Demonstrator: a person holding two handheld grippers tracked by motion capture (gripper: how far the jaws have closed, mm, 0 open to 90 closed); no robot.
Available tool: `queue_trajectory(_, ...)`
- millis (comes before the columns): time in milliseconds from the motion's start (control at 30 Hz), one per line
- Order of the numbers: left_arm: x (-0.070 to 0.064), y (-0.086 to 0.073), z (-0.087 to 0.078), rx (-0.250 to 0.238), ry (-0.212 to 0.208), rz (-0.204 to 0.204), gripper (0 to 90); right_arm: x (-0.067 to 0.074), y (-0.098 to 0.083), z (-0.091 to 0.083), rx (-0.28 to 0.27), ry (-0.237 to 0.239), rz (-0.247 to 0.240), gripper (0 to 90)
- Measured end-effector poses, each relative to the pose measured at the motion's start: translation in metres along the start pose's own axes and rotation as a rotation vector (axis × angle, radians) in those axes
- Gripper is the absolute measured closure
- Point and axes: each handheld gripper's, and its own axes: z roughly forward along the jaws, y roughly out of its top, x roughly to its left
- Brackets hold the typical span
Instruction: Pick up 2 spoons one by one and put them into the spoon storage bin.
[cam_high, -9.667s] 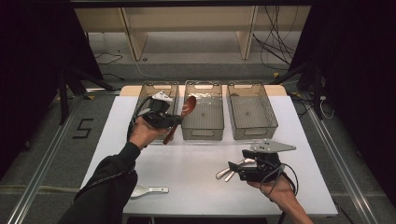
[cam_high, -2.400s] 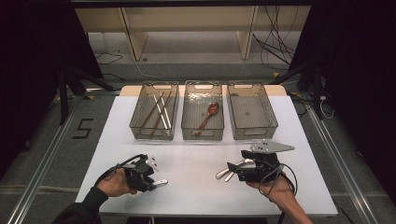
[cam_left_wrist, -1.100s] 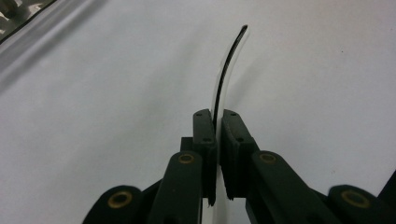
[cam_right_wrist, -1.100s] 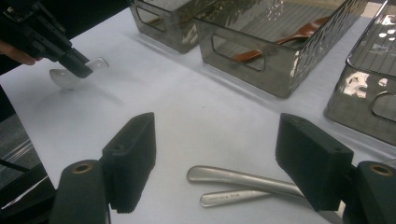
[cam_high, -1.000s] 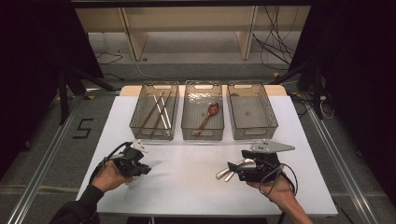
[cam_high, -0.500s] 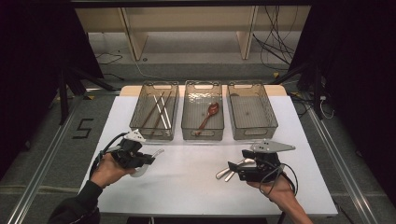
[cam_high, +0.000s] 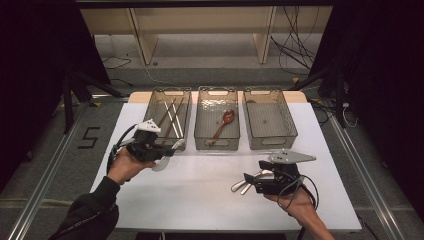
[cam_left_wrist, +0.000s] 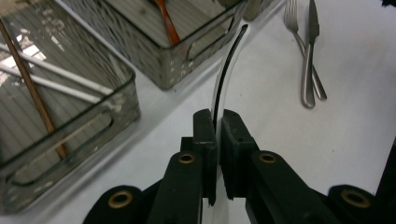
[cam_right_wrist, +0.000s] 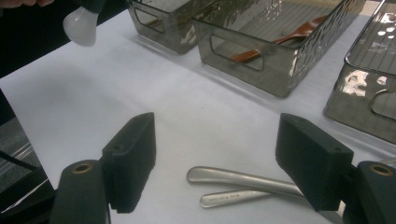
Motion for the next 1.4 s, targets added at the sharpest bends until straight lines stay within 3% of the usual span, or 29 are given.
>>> queue_trajectory(367, 0.0, 0.039, 0.022, -0.092, -0.02, -0.019, 85.3, -0.002, 0.0, -0.001, -0.002, 0.0, 0.002, 29.8)
queue_trajectory(733, 0.01, 0.082, 0.037, -0.171, -0.001, -0.064, 85.3, -0.002, 0.0, -0.002, -0.004, 0.005, 0.002, 29.8)
queue_trajectory(1033, 0.023, 0.099, 0.055, -0.185, 0.023, -0.097, 85.3, -0.003, -0.001, -0.002, -0.006, 0.008, 0.003, 29.8)
queue_trajectory(1133, 0.028, 0.103, 0.061, -0.206, 0.014, -0.133, 85.2, -0.003, 0.0, -0.002, -0.007, 0.008, 0.002, 29.8)
queue_trajectory(1400, 0.03, 0.113, 0.081, -0.216, 0.021, -0.153, 85.2, -0.003, 0.0, -0.002, -0.008, 0.011, 0.002, 29.8)
